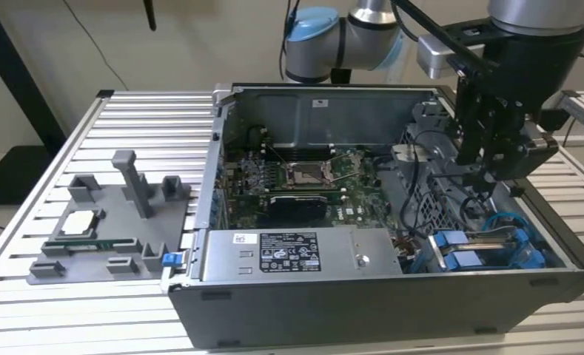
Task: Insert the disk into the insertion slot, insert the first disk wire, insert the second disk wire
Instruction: 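Insert the first disk wire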
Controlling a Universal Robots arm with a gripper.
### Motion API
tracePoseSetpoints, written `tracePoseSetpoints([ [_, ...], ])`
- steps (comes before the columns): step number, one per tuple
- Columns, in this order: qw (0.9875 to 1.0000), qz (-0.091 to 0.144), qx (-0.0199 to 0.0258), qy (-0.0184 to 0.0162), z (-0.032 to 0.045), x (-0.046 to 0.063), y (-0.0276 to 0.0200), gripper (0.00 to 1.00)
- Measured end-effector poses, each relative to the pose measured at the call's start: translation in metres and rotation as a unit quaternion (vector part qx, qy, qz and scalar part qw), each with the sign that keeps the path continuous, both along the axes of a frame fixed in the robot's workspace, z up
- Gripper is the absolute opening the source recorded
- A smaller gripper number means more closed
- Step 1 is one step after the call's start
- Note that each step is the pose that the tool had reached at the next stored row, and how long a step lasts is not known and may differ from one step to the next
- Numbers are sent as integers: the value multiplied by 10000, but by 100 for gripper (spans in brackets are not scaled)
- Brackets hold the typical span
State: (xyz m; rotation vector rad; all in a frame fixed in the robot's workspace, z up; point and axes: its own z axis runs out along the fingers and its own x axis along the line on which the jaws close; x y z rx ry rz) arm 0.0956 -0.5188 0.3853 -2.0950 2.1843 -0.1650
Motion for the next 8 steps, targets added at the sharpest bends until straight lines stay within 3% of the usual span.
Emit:
tracePoseSetpoints([
  [3, 10000, 0, -3, -61, -26, -25, 10, 100],
  [4, 10000, 0, -5, -69, -29, -33, 11, 0],
  [8, 10000, 3, -6, -70, -28, -41, 11, 0],
])
